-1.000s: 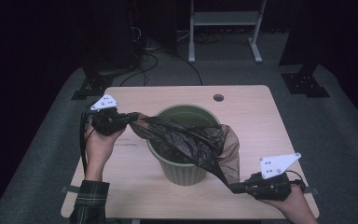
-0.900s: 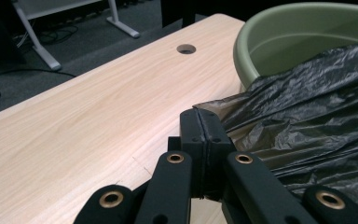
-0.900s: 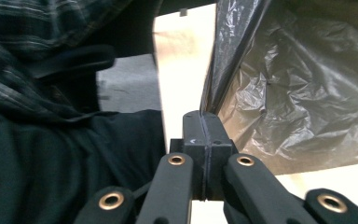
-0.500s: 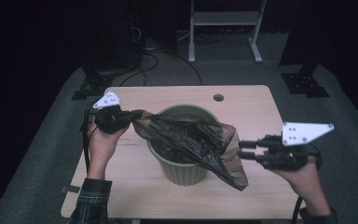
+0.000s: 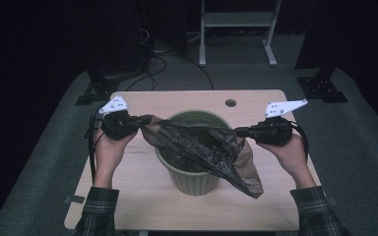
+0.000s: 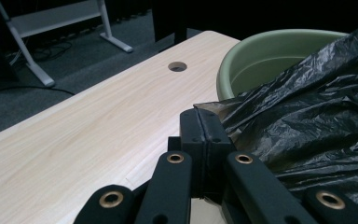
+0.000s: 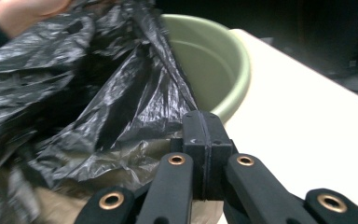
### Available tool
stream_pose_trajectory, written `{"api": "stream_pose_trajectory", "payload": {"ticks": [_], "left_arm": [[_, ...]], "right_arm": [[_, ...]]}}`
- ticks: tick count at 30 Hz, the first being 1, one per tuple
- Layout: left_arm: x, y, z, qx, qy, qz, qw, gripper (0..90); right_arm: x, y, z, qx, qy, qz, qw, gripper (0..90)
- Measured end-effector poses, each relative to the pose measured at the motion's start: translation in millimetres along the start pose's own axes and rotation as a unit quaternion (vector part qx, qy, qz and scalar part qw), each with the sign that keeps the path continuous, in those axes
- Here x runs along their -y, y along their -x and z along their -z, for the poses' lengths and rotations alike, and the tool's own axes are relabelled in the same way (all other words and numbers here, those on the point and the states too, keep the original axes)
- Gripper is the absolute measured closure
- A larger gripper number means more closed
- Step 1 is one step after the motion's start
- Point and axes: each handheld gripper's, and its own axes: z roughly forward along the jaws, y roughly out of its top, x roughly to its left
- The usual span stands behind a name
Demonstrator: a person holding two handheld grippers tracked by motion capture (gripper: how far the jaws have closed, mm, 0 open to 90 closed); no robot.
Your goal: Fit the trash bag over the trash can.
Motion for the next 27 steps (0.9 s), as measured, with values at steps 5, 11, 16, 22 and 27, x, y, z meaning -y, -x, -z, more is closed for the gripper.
{"api": "stream_pose_trajectory", "payload": {"ticks": [5,11,16,22,27], "left_arm": [[-3.6,-7.8,-10.4,-0.012,-0.001,0.006,0.9999,89.8],[2.9,-16.1,-33.4,-0.008,-0.023,0.019,0.9995,89.8],[9.2,-18.1,-47.2,-0.014,-0.044,0.024,0.9986,89.8],[27.9,-23.6,-44.5,-0.013,-0.063,0.038,0.9972,89.8],[42.2,-21.0,-48.5,-0.009,-0.074,0.039,0.9965,89.8]], "right_arm": [[-3.8,13.1,-2.3,0.062,0.013,-0.014,0.9979,90.0],[3.5,30.1,-17.7,0.123,-0.010,-0.031,0.9919,90.0],[11.0,35.5,-34.0,0.145,-0.025,-0.041,0.9882,90.0],[21.2,35.8,-37.7,0.141,-0.033,-0.049,0.9882,90.0],[35.8,28.8,-46.6,0.136,-0.055,-0.040,0.9884,90.0]]}}
